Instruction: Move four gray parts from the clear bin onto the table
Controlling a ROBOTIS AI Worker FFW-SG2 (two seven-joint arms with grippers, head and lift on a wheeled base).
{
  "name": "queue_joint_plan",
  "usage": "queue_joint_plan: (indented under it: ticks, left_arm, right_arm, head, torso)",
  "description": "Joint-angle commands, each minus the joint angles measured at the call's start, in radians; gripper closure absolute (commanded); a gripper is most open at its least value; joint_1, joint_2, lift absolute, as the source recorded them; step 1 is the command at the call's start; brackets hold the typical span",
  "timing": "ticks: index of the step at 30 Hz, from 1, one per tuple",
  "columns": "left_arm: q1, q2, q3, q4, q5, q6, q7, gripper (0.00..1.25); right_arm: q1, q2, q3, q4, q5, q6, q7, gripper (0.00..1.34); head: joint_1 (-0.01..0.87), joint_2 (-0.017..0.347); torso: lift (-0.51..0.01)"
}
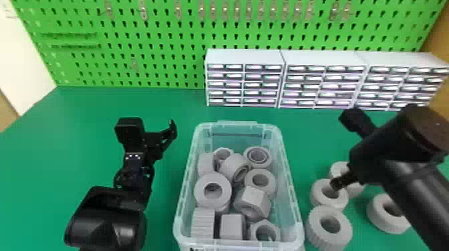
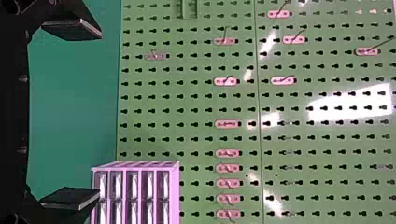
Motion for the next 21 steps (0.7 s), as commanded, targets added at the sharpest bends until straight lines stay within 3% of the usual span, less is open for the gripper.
queue_joint_plan:
  ticks: [1,8,21]
  left_arm:
    - [-0.004,-0.005,-0.002,0.004,-0.001,0.000,0.000,0.10]
    - [-0.007,-0.018,-0.005,0.013,-0.009,0.000,0.000,0.10]
    - [-0.011,-0.022,-0.013,0.026,-0.013,0.000,0.000,0.10]
  right_arm:
    - [-0.017,0.039,-0.065,-0.011,0.031,-0.003,0.003,0.37]
    - [-0.065,0.087,-0.125,-0.010,0.106,0.001,0.003,0.36]
    - [-0.138,0.134,-0.185,0.007,0.294,0.016,0.003,0.37]
  head:
    - [0.693,0.072]
    - [0.693,0.072]
    - [0.693,0.072]
  torso:
    - [-0.052]
    - [-0.052]
    - [-0.052]
